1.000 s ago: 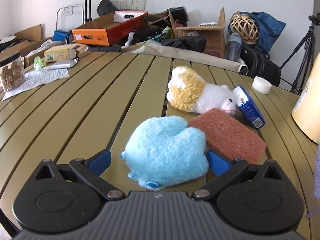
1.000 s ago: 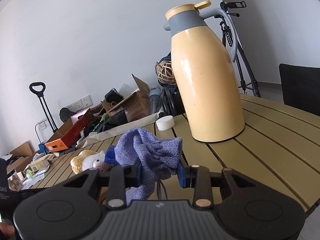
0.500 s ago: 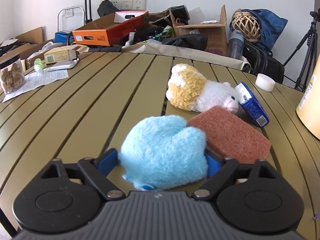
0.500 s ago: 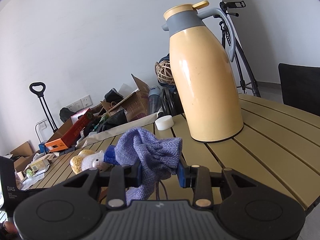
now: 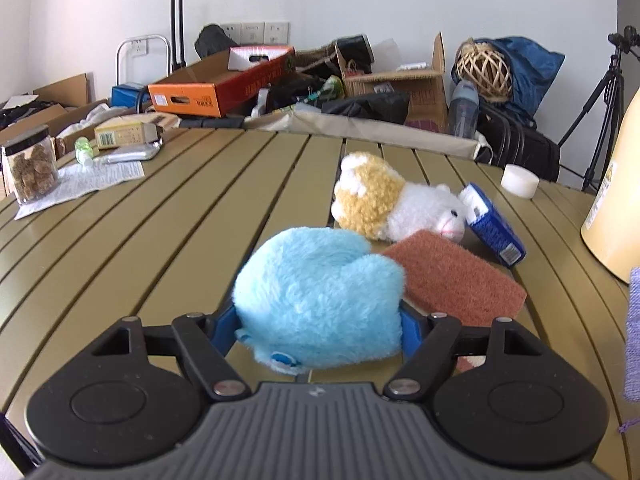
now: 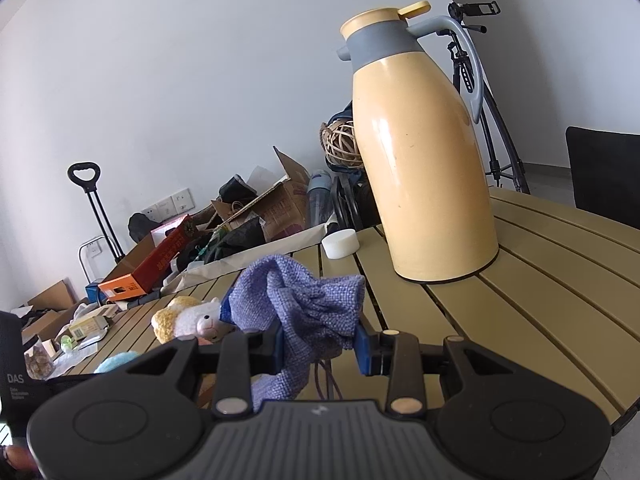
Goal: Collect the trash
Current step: 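Carry the blue plush and lavender pouch off the table down over the black bin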
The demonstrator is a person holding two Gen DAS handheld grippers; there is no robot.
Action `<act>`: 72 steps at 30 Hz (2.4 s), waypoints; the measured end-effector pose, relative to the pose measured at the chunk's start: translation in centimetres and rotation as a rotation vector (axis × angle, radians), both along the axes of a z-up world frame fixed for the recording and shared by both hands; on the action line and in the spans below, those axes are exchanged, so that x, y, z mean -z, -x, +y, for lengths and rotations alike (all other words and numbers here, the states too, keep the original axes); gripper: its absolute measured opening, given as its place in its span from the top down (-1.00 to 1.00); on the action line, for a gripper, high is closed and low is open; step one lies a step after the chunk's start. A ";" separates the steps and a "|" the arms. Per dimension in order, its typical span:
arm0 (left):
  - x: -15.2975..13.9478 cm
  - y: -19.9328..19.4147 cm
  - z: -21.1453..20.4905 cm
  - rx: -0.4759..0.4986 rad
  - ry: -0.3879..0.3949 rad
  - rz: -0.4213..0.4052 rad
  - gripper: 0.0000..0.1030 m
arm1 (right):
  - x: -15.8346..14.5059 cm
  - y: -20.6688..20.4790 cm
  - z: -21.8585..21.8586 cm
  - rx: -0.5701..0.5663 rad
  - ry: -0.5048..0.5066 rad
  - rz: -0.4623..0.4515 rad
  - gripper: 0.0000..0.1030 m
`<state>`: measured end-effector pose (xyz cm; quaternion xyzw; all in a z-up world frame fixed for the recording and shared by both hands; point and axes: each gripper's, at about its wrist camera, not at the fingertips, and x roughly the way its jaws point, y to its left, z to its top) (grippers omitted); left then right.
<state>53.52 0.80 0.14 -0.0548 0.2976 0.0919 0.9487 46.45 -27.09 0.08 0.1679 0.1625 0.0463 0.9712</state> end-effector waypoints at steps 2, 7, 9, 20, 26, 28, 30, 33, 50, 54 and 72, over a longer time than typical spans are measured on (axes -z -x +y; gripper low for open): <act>-0.4 0.5 0.1 -0.001 0.002 -0.016 -0.49 | 0.0 0.1 0.1 -0.007 0.000 -0.005 0.37; -1.2 1.8 0.2 0.003 -0.010 -0.057 -0.49 | -0.4 0.6 0.4 -0.024 -0.004 -0.023 0.37; -1.5 2.6 0.2 0.009 -0.017 -0.075 -0.49 | -0.6 0.9 0.5 -0.032 -0.004 -0.033 0.37; -3.1 7.3 1.1 0.013 -0.001 -0.152 -0.49 | -1.3 3.5 2.1 -0.081 0.001 -0.071 0.37; -2.8 10.5 2.2 0.013 0.012 -0.176 -0.49 | -0.9 6.0 2.8 -0.104 -0.006 -0.088 0.37; -2.7 11.7 2.4 0.016 0.017 -0.186 -0.49 | -0.6 6.9 3.0 -0.114 -0.014 -0.085 0.37; -2.7 13.0 2.4 0.021 0.011 -0.197 -0.49 | -0.4 7.9 3.2 -0.127 -0.021 -0.090 0.37; -2.4 14.7 2.3 0.038 -0.001 -0.192 -0.49 | -0.2 9.4 3.5 -0.154 -0.024 -0.097 0.37; -0.4 23.7 2.6 0.066 -0.027 -0.190 -0.49 | 2.6 16.8 5.5 -0.242 0.003 -0.041 0.37; 0.5 25.3 2.5 0.074 -0.037 -0.167 -0.49 | 3.4 17.9 6.0 -0.257 0.016 -0.008 0.37; 6.0 29.4 3.3 0.106 -0.069 0.002 -0.49 | 8.2 20.2 8.5 -0.319 0.072 0.204 0.37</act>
